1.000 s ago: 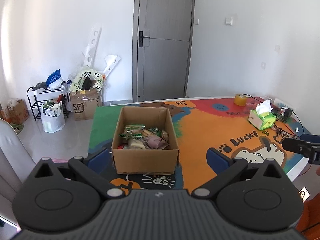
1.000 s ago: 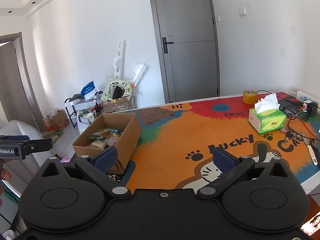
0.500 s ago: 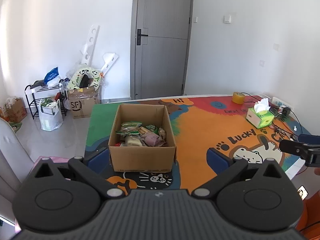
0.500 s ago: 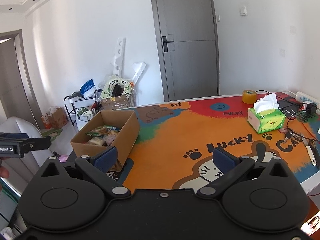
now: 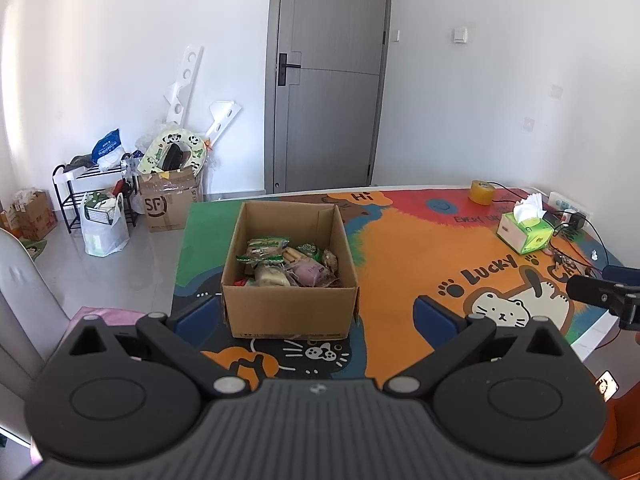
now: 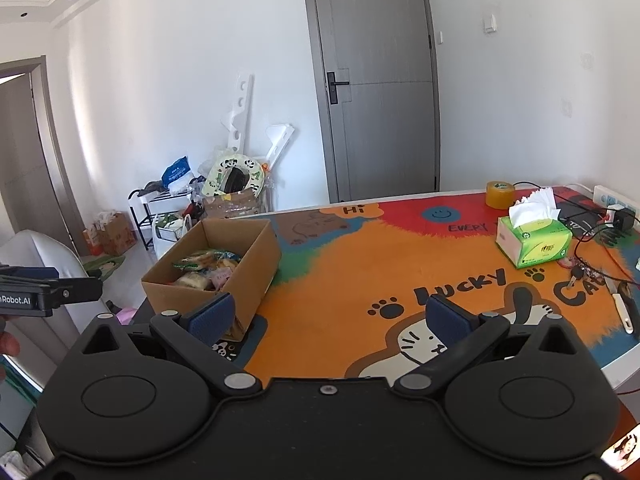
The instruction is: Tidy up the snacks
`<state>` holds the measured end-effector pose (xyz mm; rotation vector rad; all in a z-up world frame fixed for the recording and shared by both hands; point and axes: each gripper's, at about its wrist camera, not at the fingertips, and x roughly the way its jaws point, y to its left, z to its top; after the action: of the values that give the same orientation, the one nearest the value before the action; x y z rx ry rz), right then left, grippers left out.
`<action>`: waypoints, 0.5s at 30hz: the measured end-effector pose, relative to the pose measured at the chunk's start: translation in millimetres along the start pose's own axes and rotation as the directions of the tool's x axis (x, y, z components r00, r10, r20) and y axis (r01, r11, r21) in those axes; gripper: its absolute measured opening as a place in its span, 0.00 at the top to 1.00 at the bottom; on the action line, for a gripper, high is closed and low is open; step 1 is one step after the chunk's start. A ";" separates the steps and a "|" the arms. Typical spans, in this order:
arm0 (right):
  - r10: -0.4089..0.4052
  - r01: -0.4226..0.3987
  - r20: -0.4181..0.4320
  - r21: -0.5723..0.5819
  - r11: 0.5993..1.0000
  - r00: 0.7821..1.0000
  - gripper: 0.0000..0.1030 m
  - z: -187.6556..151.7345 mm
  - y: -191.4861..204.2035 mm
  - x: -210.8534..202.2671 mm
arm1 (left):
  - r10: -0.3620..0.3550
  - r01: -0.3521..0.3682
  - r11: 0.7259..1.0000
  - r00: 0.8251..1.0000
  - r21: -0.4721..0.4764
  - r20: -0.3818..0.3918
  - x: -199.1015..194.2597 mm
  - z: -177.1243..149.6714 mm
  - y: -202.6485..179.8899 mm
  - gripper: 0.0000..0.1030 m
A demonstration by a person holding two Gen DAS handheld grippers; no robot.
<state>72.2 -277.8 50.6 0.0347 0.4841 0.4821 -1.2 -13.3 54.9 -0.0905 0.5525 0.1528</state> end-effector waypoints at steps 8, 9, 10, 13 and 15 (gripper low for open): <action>-0.002 0.002 -0.011 -0.008 1.000 1.000 0.00 -2.6 3.9 6.1 | -0.001 0.001 1.000 1.000 0.002 0.000 0.0 -0.1 0.1 0.01; -0.005 0.005 -0.011 -0.011 1.000 1.000 0.00 -2.8 4.7 6.5 | 0.000 0.000 1.000 1.000 0.003 -0.001 0.2 -0.1 0.2 0.01; -0.006 0.006 -0.011 -0.012 1.000 1.000 0.00 -2.7 4.9 6.5 | 0.000 0.000 1.000 1.000 0.002 -0.002 0.4 0.0 0.4 0.01; -0.002 0.002 -0.008 -0.009 1.000 1.000 0.00 -2.4 5.2 5.4 | 0.001 -0.001 1.000 1.000 0.001 -0.004 0.7 0.0 0.8 0.01; -0.002 0.002 -0.006 -0.010 1.000 1.000 0.00 -2.1 5.7 5.3 | 0.001 -0.001 1.000 1.000 0.000 -0.005 1.2 0.0 0.8 0.01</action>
<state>72.9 -270.5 47.2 0.0234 0.4871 0.4829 -0.4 -12.4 54.2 -0.0908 0.5576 0.1533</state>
